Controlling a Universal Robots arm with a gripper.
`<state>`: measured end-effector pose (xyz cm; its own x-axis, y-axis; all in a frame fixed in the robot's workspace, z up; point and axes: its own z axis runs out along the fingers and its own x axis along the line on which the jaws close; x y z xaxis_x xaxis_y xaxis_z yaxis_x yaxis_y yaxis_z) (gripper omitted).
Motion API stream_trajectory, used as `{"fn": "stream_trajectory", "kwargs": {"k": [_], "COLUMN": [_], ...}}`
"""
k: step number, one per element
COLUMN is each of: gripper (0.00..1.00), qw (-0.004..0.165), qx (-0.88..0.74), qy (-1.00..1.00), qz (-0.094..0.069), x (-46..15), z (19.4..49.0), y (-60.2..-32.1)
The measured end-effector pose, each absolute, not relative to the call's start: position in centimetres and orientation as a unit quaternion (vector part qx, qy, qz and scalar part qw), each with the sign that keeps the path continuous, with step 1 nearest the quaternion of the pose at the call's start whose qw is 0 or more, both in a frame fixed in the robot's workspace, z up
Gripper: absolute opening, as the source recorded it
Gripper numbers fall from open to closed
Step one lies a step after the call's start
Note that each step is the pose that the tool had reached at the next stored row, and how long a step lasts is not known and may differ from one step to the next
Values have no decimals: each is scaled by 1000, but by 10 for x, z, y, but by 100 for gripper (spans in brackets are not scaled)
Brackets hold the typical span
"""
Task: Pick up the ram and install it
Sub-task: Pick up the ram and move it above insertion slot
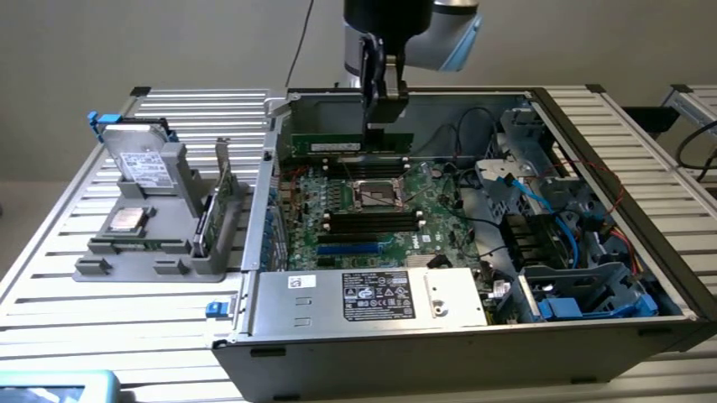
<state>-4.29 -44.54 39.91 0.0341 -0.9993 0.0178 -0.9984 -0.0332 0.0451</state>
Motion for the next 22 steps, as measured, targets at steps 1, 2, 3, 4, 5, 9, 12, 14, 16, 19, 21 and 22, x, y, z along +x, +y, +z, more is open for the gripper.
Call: {"fn": "stream_trajectory", "kwargs": {"k": [1,2,3,4,5,9,12,14,16,19,21,22], "gripper": [13,13,13,13,13,13,13,13,13,13,13,13], "qw": [22,23,23,24,24,28,29,29,29,29,30,30], "qx": [720,721,722,723,724,725,724,725,725,725,725,725], "qy": [-694,-692,-691,-690,-689,-689,-688,-688,-688,-688,-688,-688], "qz": [-9,-10,-10,-11,-11,-15,-16,-16,-16,-16,-16,-16], "x": [-42,-42,-41,-40,-39,-32,-24,-21,-17,-11,-8,-7], "z": [399,399,399,398,398,398,398,398,398,398,398,398], "y": [-445,-445,-445,-444,-444,-442,-440,-437,-435,-431,-427,-425]}}
